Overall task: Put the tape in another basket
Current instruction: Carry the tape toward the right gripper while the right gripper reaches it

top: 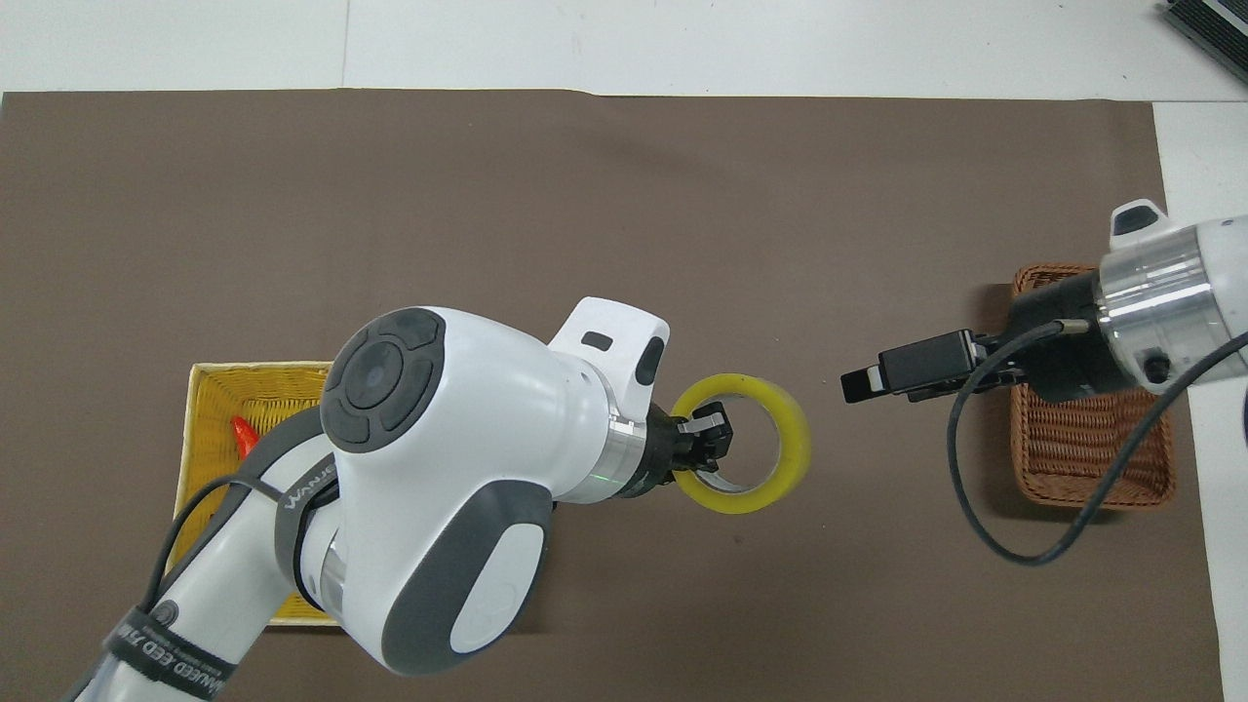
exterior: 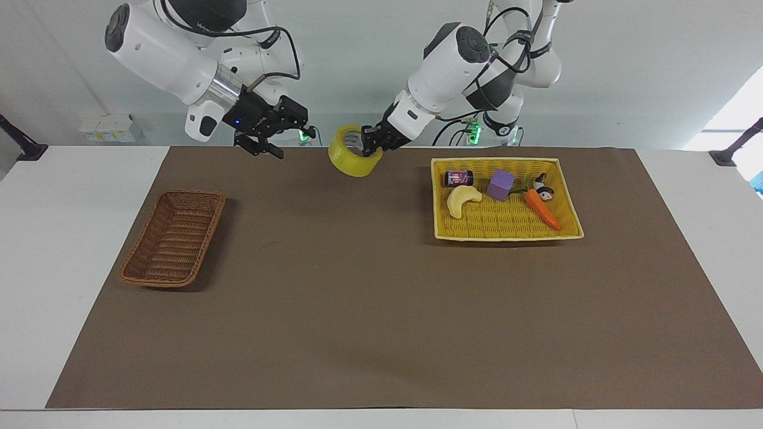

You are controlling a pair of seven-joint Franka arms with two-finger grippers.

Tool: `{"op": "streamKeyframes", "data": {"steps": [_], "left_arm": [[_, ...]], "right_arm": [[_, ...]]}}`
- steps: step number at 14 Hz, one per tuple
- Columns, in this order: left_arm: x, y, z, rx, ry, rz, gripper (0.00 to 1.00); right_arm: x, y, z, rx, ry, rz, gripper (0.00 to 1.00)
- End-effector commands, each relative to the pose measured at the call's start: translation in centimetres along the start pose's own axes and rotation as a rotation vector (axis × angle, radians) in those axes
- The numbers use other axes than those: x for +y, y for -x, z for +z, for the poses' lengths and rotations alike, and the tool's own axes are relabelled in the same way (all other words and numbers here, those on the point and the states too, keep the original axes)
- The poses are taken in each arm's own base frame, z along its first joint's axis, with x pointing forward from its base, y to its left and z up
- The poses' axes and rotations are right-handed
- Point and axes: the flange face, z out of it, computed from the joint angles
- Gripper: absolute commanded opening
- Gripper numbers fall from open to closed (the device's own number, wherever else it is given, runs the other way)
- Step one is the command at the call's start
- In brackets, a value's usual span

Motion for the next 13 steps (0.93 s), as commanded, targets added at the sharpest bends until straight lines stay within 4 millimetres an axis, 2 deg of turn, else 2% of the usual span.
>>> {"op": "streamKeyframes", "data": {"steps": [1, 5, 6, 9, 10, 11, 12, 13], "left_arm": [[1.1, 2.3, -0.1, 0.017, 0.055, 0.019, 0.0], [2.5, 3.6, 0.4, 0.036, 0.108, 0.041, 0.0], [2.9, 4.2, 0.6, 0.041, 0.119, 0.053, 0.0], [3.3, 3.8, 0.3, 0.078, 0.162, 0.051, 0.0], [3.5, 3.6, 0.2, 0.089, 0.175, 0.049, 0.0], [3.4, 3.4, 0.1, 0.093, 0.179, 0.047, 0.0], [3.6, 3.4, 0.0, 0.099, 0.187, 0.047, 0.0], [3.6, 3.2, -0.1, 0.109, 0.197, 0.045, 0.0]], "right_arm": [[2.2, 0.3, 2.4, 0.005, -0.136, -0.036, 1.0], [2.9, 1.3, 4.4, -0.052, -0.216, 0.002, 1.0], [2.9, 1.3, 4.3, -0.056, -0.218, 0.002, 1.0], [4.1, 1.4, 3.2, -0.059, -0.227, 0.022, 1.0], [4.5, 1.5, 2.8, -0.061, -0.231, 0.03, 0.79], [4.8, 1.4, 2.6, -0.066, -0.233, 0.051, 0.44], [4.7, 1.4, 2.5, -0.07, -0.233, 0.07, 0.05], [4.6, 1.4, 2.5, -0.075, -0.235, 0.095, 0.0]]}}
